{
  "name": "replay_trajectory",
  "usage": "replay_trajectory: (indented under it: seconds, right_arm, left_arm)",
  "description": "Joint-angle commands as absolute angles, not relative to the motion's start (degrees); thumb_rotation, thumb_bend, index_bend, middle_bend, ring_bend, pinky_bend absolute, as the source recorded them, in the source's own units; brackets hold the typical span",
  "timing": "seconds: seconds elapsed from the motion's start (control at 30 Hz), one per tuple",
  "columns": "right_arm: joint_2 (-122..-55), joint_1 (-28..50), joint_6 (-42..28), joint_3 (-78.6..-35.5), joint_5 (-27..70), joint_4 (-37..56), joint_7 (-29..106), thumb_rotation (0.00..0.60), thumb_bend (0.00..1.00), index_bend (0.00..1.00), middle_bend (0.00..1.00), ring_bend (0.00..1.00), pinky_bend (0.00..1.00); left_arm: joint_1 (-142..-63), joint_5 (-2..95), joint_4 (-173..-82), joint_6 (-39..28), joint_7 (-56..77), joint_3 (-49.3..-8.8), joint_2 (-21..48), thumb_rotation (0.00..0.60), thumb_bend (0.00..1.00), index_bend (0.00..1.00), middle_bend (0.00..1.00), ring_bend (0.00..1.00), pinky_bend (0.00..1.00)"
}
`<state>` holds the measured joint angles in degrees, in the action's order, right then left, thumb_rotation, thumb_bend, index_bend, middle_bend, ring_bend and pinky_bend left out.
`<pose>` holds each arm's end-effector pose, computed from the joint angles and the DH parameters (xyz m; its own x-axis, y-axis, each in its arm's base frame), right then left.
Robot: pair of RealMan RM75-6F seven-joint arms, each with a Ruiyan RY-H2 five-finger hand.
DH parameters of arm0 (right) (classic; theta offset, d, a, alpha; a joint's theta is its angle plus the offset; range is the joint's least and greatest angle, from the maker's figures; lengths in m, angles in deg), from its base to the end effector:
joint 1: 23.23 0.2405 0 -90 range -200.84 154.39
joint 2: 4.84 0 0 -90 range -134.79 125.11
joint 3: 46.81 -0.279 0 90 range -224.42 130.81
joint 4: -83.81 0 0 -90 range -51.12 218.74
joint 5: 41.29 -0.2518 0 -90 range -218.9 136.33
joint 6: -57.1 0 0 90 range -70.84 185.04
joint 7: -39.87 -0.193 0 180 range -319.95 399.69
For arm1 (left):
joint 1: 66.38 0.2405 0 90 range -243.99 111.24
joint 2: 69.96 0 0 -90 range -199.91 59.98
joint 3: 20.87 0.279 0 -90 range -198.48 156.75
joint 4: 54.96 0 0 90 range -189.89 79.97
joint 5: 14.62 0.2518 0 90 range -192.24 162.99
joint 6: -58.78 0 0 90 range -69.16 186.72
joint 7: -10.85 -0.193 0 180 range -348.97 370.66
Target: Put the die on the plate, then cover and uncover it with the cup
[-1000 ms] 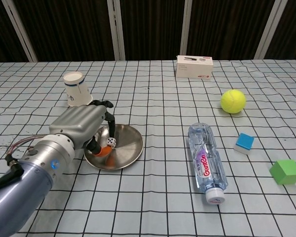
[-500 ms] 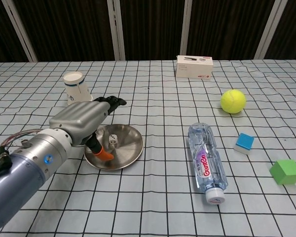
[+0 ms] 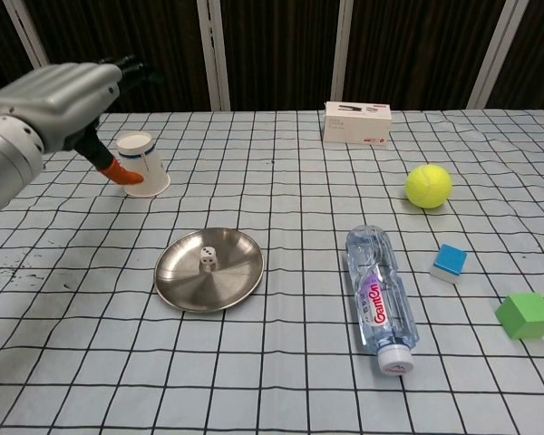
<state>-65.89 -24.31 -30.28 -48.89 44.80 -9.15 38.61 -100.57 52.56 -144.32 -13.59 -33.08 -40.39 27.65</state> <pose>-0.3704 -0.1947 0.1533 0.4154 -0.0157 0.9095 -0.9059 0.0836 0.4152 -0.1164 0.3973 -0.0393 0.4951 -0.0754 0.8656 0.8420 -0.2040 -0.4994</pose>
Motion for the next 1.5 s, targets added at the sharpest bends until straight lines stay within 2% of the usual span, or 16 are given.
replay_trajectory:
  seconds: [0.03,0.2,0.37,0.67,0.87,1.03,1.5]
  right_arm:
    - [-65.92,-24.32,-30.30,-48.85,44.84,-9.33,39.10,0.600,0.13,0.13,0.14,0.10,0.02]
    - [-66.08,-24.27,-29.95,-48.87,44.39,-9.43,40.16,0.600,0.13,0.13,0.14,0.10,0.02]
    - [-66.15,-24.31,-29.56,-49.15,43.18,-9.21,40.73,0.600,0.13,0.13,0.14,0.10,0.02]
    - [-66.42,-24.05,-28.01,-49.87,40.36,-8.45,41.59,0.600,0.13,0.13,0.14,0.10,0.02]
    - [-66.76,-23.87,-27.31,-50.00,39.57,-7.84,41.87,0.600,0.13,0.13,0.14,0.10,0.02]
    - [-66.82,-23.89,-27.28,-50.12,39.26,-7.71,42.13,0.600,0.13,0.13,0.14,0.10,0.02]
    - [-66.40,-24.21,-28.05,-49.86,39.92,-9.01,43.24,0.600,0.13,0.13,0.14,0.10,0.02]
  left_arm:
    - [-103.61,47.67,-142.45,-9.03,-36.92,-43.64,24.35,0.600,0.14,0.14,0.02,0.00,0.12]
    - [-107.61,39.23,-138.75,-3.89,-44.08,-45.02,22.90,0.600,0.15,0.19,0.05,0.01,0.12]
    - [-111.26,30.44,-135.12,0.31,-45.64,-46.37,23.76,0.600,0.15,0.18,0.03,0.01,0.12]
    - [-117.08,20.68,-127.66,4.39,-46.06,-47.20,25.70,0.600,0.25,0.18,0.03,0.01,0.13]
    - [-119.26,20.04,-122.04,5.24,-42.13,-47.27,27.03,0.600,0.26,0.19,0.03,0.02,0.14]
    - [-120.07,20.33,-118.26,6.08,-40.06,-45.95,28.27,0.600,0.28,0.23,0.09,0.06,0.20]
    - [-122.24,23.04,-109.78,7.83,-33.36,-43.36,33.04,0.600,0.29,0.23,0.07,0.06,0.22]
